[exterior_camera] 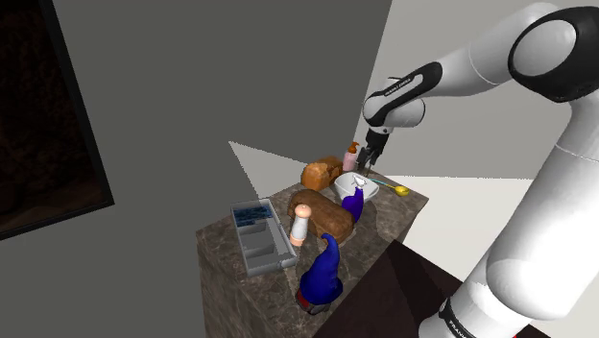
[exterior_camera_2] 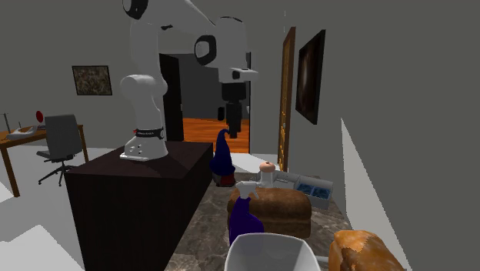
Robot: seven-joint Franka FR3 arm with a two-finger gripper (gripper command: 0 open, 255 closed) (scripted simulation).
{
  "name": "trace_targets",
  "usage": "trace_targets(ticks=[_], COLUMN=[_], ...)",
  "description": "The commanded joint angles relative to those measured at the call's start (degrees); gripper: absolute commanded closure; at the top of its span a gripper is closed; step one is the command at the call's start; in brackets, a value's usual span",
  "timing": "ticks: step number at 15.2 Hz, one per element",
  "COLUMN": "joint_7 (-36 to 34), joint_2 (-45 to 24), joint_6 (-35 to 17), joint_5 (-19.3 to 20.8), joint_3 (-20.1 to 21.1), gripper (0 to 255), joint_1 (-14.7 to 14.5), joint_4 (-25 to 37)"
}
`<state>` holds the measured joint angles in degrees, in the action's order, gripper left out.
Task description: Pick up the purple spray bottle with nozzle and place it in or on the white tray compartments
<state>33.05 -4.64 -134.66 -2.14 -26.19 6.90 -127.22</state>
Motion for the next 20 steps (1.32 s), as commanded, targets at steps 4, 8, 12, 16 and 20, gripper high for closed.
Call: trace_targets(ticks=[4, 8, 12, 16, 20], joint_7=[8.16, 12.90, 15.03, 15.72, 16.15], joint_2=[-11.83, -21.07, -26.87, -29.14, -30.65], joint_6=[-2.06, -2.14, -2.25, -4.25, -5.50], joint_5=[-7.87, -12.61, -14.80, -15.90, -16.60], joint_3=[0.54, 2.43, 3.91, 4.78, 5.37], gripper=[0, 0, 0, 0, 0], joint_1=[3.77, 7.96, 10.70, 11.35, 11.79], joint_4=[7.47, 15.06, 20.03, 20.22, 20.44])
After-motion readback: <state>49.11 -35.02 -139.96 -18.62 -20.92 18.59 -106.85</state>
